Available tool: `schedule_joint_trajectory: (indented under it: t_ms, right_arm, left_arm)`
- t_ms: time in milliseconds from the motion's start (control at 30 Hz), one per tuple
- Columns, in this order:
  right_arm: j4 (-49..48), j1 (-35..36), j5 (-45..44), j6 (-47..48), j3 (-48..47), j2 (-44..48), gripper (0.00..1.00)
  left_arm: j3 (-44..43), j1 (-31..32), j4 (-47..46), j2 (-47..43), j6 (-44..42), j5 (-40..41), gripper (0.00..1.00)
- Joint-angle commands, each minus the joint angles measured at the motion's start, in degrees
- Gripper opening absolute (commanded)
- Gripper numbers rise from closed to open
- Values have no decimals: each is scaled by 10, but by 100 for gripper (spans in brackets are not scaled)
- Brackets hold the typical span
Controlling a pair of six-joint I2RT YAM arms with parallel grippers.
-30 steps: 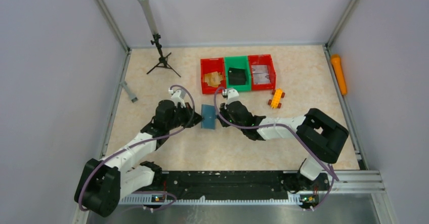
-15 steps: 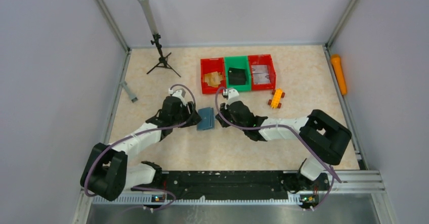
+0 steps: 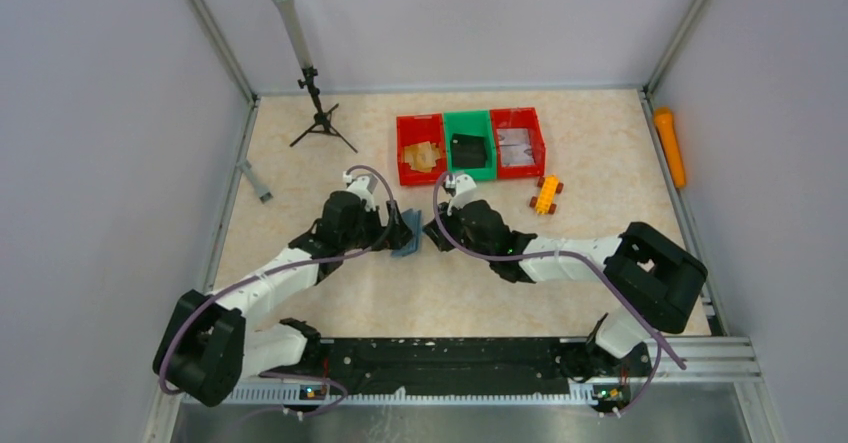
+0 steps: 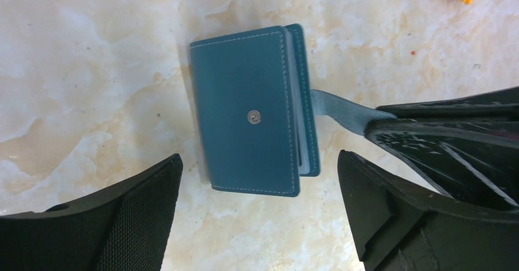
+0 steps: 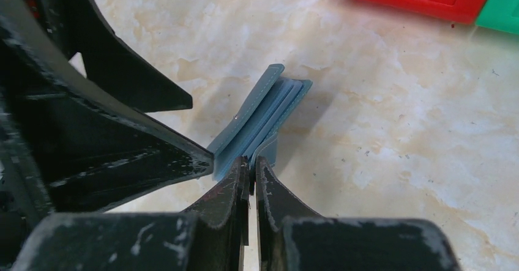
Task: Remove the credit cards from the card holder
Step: Open the card holder at the center of the board.
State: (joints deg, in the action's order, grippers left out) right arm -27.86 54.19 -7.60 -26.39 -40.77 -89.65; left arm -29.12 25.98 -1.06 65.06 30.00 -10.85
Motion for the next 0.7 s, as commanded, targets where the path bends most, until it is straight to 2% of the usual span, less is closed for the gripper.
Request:
schedule_joint_trajectory:
  t_ms: [0,100,233,333,500,567,667]
  right_arm:
    - [-42,-5,13,11,4,27,0]
    - [-41,-5,12,12,4,28,0]
    - [-38,-5,4,11,4,30,0]
    - [-29,-5,-13,9,4,33,0]
    - [-15,-5,-45,4,4,37,0]
    - [-13,-5,-51,3,5,39,0]
    - [-12,-5,-58,2,6,40,0]
  left_arm:
    - [-34,4,4,54,-10,6,97]
    - [-55,5,36,88,-3,16,96]
    - [-65,2,56,106,12,38,86]
    - [-59,-6,53,95,19,40,75]
    - [-34,-21,40,55,30,51,72]
    - [-22,-44,28,54,42,32,71]
    - [-10,-84,2,68,49,-39,70]
